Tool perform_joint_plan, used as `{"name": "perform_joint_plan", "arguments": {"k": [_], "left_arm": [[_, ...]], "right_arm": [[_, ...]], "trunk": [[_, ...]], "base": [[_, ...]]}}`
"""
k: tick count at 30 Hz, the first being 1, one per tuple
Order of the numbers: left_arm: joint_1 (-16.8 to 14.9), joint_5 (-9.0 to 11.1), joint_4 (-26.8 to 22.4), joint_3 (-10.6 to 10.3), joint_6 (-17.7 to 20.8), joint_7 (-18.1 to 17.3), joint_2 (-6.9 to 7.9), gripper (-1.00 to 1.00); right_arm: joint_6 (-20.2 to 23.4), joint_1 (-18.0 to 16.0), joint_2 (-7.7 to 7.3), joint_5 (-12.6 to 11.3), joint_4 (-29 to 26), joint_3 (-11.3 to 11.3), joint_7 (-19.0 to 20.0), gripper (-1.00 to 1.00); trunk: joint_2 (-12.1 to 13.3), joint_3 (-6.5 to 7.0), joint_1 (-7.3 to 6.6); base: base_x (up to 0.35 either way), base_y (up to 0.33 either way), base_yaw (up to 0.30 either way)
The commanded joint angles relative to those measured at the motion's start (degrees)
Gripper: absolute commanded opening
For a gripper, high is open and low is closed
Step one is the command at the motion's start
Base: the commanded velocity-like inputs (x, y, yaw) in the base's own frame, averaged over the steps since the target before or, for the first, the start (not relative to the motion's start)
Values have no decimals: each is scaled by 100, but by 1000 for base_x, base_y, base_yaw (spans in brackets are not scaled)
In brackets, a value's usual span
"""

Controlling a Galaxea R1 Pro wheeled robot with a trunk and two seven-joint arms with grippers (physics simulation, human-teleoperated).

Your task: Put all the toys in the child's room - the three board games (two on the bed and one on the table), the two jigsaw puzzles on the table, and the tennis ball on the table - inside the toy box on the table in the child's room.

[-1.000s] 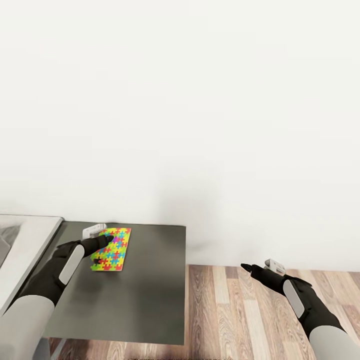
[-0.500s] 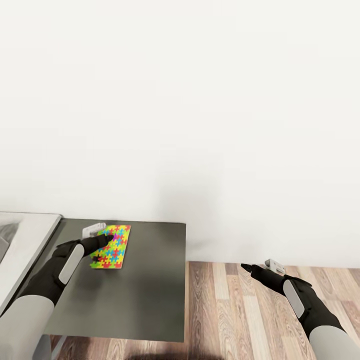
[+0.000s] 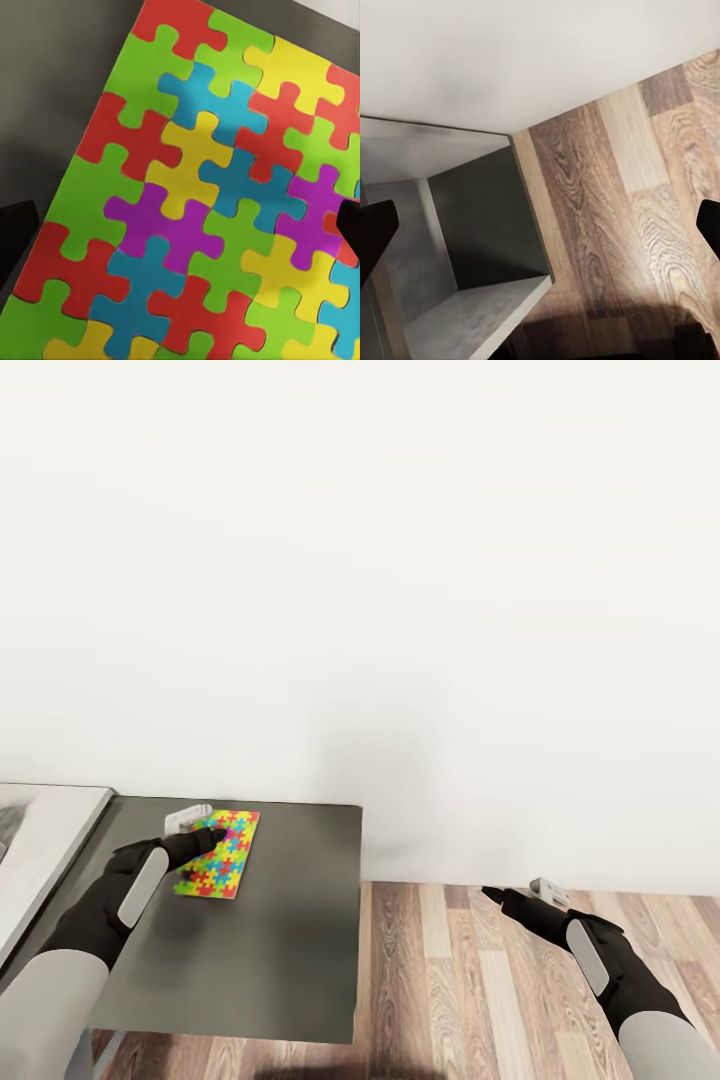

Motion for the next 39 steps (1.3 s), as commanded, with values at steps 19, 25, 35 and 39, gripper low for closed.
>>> {"name": "perform_joint_plan", "arguments": {"k": [19,25,35,39], "left_arm": [[3,146,91,-13,50,-72,11,100],[2,140,91,-171,72,-694,13,100],[1,152,82,-278,88,-900,-26,100],[1,160,41,-280,133,-925,-45,100]], "right_arm": [[34,-3,-6,-59,-8,-51,66,100],[34,-3,-5,-64,-8,-53,75,100],[34,-3,-7,-64,-8,-52,76,100],[34,-3,-7,-64,-8,-53,84,100]], "trunk": [[-8,24,4],[-8,24,4],[-8,24,4],[-8,24,4]], "base": [[-22,-28,-62],[0,0,0],[0,0,0],[0,0,0]]}}
